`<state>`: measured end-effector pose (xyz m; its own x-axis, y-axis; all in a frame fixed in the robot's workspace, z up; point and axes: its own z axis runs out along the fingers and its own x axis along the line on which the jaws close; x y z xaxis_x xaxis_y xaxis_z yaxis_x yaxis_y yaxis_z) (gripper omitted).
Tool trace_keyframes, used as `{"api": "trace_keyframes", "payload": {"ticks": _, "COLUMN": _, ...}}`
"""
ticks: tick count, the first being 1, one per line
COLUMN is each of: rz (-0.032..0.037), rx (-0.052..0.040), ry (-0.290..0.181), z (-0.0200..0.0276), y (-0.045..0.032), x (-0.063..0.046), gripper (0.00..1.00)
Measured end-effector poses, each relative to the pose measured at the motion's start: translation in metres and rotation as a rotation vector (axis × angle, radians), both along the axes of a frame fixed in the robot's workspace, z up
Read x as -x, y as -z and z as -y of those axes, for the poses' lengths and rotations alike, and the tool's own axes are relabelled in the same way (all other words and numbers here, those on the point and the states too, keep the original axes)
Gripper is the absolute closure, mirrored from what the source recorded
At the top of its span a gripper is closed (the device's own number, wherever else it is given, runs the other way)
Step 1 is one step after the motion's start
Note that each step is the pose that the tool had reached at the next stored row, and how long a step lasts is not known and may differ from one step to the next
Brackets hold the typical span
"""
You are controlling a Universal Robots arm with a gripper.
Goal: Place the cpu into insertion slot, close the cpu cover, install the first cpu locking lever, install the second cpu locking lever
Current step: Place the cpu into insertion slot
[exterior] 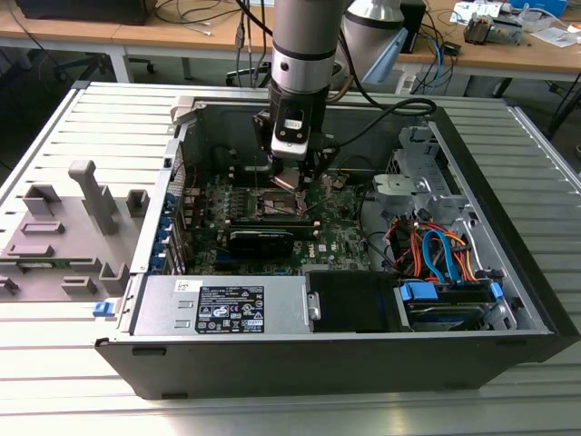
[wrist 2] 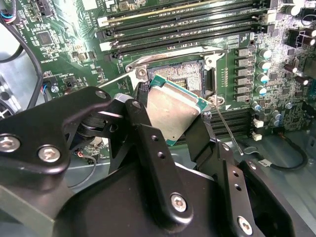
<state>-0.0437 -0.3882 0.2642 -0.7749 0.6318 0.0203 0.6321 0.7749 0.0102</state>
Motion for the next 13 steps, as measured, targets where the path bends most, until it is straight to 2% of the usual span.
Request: {"api": "trace_keyframes", "payload": {"ticks": 13, "rz": 0.0000, "rx": 0.0000, "ry": 0.035, "z": 0.0000, "y": 0.0010, "x": 0.0000, "gripper": 0.45}}
